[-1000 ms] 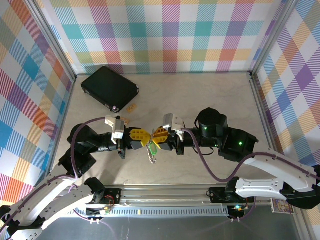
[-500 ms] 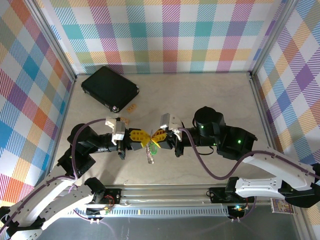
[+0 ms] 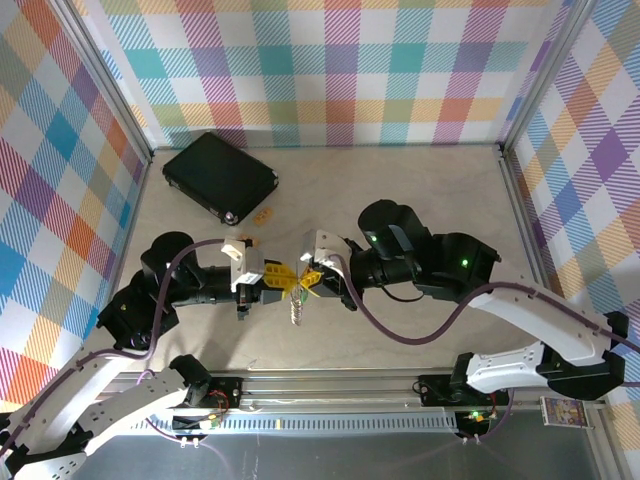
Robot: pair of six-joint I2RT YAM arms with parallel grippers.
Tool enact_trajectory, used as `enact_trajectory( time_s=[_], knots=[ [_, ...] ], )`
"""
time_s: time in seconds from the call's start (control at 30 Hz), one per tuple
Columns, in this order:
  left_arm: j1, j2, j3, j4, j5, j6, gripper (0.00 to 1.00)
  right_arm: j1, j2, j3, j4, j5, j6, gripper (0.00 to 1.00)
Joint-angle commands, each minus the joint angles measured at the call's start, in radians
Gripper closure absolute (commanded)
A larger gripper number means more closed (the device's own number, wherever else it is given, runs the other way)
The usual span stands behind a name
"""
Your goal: Put the keys on the keyring
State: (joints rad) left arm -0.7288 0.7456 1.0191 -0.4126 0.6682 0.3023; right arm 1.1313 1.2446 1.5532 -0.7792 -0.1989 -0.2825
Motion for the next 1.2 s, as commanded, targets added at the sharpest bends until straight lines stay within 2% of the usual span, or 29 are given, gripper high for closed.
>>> enact_trajectory(
  time_s=[0.0,0.07,0.2,0.3,0.47,0.77,0.93,1.17],
  knots=[
    [0.009,0.013,0.031,-0.147,-0.022,0.083,0.94,-0.002,0.002,0.061,-0.063,-0.014,-0.053,1.00],
    [0.009,0.018,0.036,-0.148,-0.019,0.085,1.00,-0.002,0.017,0.076,-0.083,-0.017,-0.058,1.00],
    [0.009,0.005,0.023,-0.083,-0.009,0.039,1.00,-0.001,0.025,0.085,-0.096,-0.019,-0.055,1.00],
    [0.009,-0.039,-0.027,0.083,0.005,-0.065,1.00,-0.001,-0.003,0.058,-0.048,-0.010,-0.027,1.00],
    [0.008,-0.066,-0.076,0.307,0.067,-0.199,1.00,-0.001,-0.050,0.000,0.050,-0.016,0.024,0.91],
    [0.009,-0.078,-0.178,0.546,0.089,-0.340,1.00,-0.002,-0.100,-0.054,0.143,-0.050,0.068,0.85],
    [0.009,-0.078,-0.221,0.637,0.084,-0.390,1.00,-0.001,-0.098,-0.055,0.142,-0.050,0.080,0.80],
    [0.009,-0.098,-0.235,0.635,0.073,-0.396,1.00,-0.002,-0.084,-0.048,0.129,-0.029,0.090,0.78]
  ],
)
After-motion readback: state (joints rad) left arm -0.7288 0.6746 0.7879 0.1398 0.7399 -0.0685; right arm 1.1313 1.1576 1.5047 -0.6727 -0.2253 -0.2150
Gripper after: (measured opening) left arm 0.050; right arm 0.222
